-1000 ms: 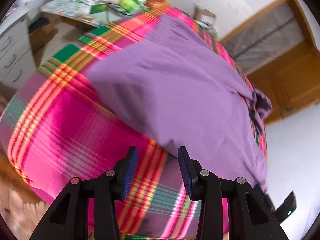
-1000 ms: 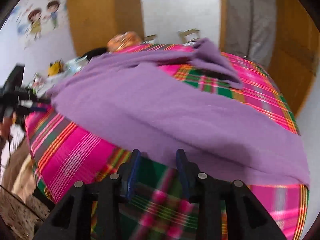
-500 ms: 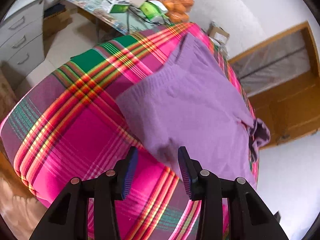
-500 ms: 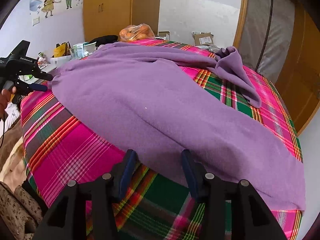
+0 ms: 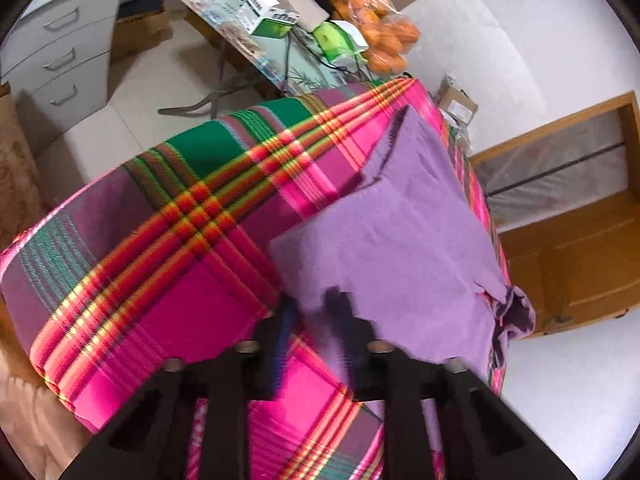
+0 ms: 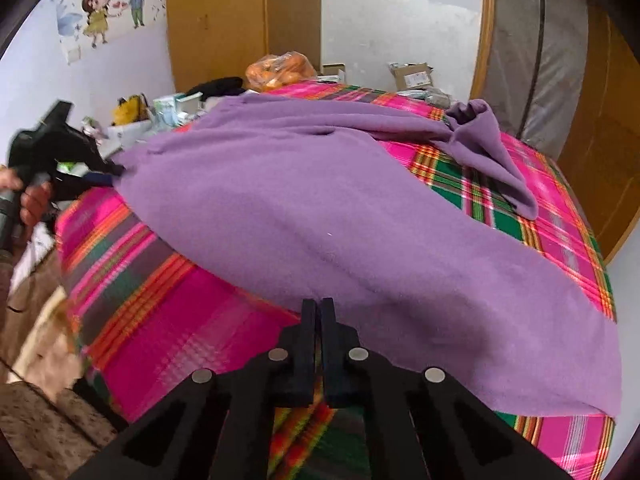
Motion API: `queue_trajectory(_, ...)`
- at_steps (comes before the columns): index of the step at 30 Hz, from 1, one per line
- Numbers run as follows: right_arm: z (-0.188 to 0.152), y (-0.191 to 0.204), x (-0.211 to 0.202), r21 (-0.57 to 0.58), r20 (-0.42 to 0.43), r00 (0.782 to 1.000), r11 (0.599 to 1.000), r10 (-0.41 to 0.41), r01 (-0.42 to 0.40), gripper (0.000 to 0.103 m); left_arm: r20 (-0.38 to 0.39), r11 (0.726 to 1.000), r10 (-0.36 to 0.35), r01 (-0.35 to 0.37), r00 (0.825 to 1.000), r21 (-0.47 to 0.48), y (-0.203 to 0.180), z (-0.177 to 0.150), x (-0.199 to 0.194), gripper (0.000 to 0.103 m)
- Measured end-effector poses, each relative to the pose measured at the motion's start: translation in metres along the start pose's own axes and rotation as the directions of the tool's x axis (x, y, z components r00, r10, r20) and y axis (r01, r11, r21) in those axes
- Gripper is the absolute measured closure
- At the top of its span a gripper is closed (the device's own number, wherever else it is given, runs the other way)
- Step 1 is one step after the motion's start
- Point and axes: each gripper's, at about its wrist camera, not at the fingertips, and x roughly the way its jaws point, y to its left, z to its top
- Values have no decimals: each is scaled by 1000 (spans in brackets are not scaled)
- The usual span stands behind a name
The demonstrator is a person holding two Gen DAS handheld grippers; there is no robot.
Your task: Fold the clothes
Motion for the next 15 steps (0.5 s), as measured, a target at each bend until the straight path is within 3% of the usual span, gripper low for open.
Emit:
queue_trajectory(10, -2, 11, -25, 18, -7, 997, 996, 83, -83, 101, 51, 999, -31, 33, 998, -28, 9, 2, -15, 100)
queue_trajectory(15, -9, 12, -27, 53, -20, 992, 991, 123, -122, 101, 122, 999, -14, 20, 992, -45, 18, -1, -36, 103)
